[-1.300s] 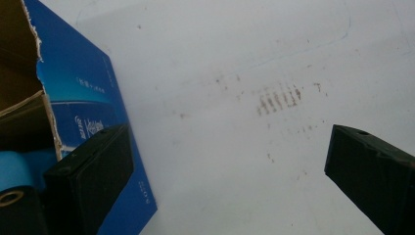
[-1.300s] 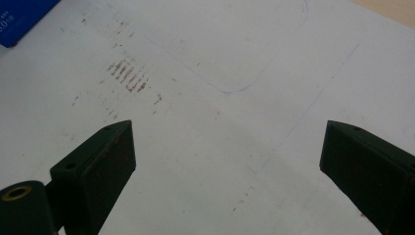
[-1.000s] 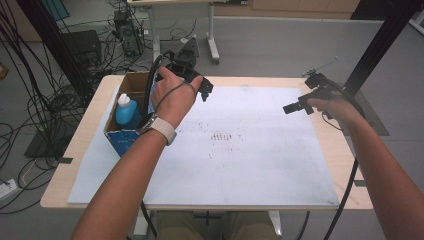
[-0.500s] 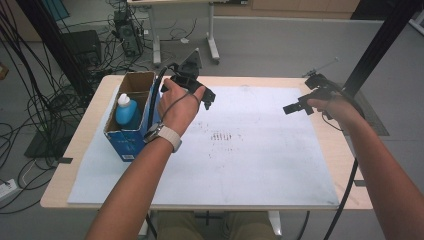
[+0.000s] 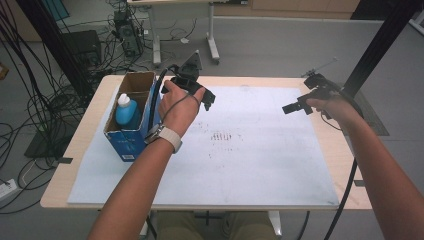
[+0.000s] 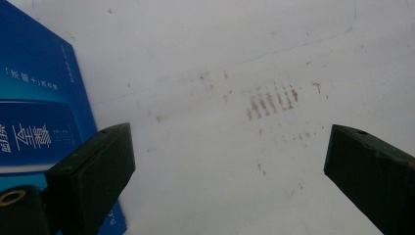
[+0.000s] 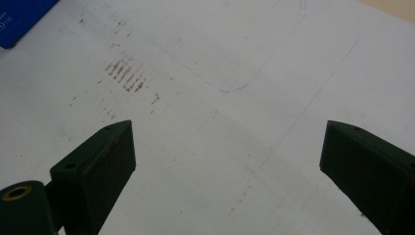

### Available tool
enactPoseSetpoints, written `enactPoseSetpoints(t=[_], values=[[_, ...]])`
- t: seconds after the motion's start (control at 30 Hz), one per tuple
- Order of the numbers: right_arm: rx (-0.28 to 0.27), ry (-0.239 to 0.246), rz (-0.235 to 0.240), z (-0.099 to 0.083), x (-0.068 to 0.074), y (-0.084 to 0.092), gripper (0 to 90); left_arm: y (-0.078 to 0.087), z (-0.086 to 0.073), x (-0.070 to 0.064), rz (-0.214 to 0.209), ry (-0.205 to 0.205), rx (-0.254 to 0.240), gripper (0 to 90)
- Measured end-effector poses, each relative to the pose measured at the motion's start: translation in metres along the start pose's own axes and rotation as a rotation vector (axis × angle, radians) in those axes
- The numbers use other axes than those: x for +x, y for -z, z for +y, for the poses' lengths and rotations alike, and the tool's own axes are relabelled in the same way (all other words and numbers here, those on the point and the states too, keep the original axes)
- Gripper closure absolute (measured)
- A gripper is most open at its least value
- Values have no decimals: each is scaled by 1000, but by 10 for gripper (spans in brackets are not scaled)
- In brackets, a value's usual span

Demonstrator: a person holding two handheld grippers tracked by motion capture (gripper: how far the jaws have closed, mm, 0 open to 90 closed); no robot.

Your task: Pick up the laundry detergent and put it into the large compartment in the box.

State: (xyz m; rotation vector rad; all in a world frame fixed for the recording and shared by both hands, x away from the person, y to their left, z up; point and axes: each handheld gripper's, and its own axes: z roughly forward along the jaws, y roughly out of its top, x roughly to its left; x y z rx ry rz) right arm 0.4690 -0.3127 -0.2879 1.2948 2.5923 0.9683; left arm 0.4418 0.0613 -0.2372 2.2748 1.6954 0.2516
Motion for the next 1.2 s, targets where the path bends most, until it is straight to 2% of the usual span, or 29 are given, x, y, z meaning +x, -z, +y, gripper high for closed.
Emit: enactPoseSetpoints(t=[1.2], values=[[-7, 0, 4, -4, 0, -1, 62, 2, -1, 0, -4, -4, -4, 51]])
